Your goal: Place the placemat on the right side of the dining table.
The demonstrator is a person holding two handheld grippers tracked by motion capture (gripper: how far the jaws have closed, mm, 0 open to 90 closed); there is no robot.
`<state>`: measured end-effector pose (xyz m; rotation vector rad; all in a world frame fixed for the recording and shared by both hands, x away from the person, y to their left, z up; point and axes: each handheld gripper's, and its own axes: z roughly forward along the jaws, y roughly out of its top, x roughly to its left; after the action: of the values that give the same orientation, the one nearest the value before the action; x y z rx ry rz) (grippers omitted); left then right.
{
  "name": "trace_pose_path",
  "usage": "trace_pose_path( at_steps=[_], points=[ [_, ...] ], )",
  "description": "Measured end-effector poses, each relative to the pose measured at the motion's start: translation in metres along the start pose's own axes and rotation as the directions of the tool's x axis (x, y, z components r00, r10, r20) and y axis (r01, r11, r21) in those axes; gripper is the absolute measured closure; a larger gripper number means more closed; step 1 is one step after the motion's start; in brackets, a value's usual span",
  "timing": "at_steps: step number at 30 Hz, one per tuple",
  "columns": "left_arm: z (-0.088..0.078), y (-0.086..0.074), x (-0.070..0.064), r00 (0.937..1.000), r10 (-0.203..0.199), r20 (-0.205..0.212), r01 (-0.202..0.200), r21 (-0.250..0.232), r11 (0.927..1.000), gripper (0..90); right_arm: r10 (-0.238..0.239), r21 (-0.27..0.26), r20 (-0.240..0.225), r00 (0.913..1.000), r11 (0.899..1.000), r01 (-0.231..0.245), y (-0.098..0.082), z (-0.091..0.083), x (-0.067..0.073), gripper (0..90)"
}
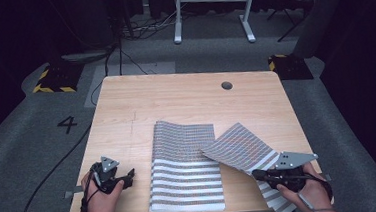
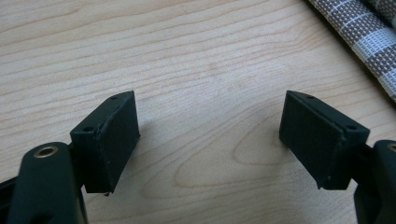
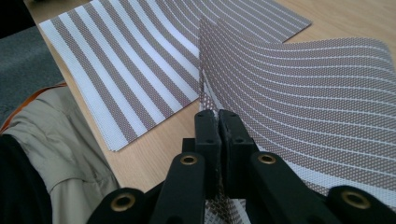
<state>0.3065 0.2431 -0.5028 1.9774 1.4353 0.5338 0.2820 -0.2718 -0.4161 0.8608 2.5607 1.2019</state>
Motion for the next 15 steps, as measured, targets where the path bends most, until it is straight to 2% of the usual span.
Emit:
trace_pose_path(
  at_steps=[4,9,12,15],
  points=[
    [0.000,0.000,0.000,1.0000,0.000,0.000,0.000,0.000,1.0000,20.2,0.014,0.008,-0.028,0.9995,1.000,-0.014,-0.003,0.004,-0.002,86.6],
    [0.000,0.000,0.000,1.0000,0.000,0.000,0.000,0.000,1.0000,20.2,0.002,0.029,-0.062,0.9981,1.000,0.000,-0.007,0.010,-0.002,84.9],
    [0.000,0.000,0.000,1.0000,0.000,0.000,0.000,0.001,1.0000,20.2,-0.004,0.052,-0.069,0.9976,0.999,0.007,-0.010,0.016,-0.001,84.1],
    [0.000,0.000,0.000,1.0000,0.000,0.001,0.000,0.001,1.0000,20.2,-0.010,0.076,-0.040,0.9991,0.997,0.013,-0.010,0.020,0.001,87.8]
  ],
)
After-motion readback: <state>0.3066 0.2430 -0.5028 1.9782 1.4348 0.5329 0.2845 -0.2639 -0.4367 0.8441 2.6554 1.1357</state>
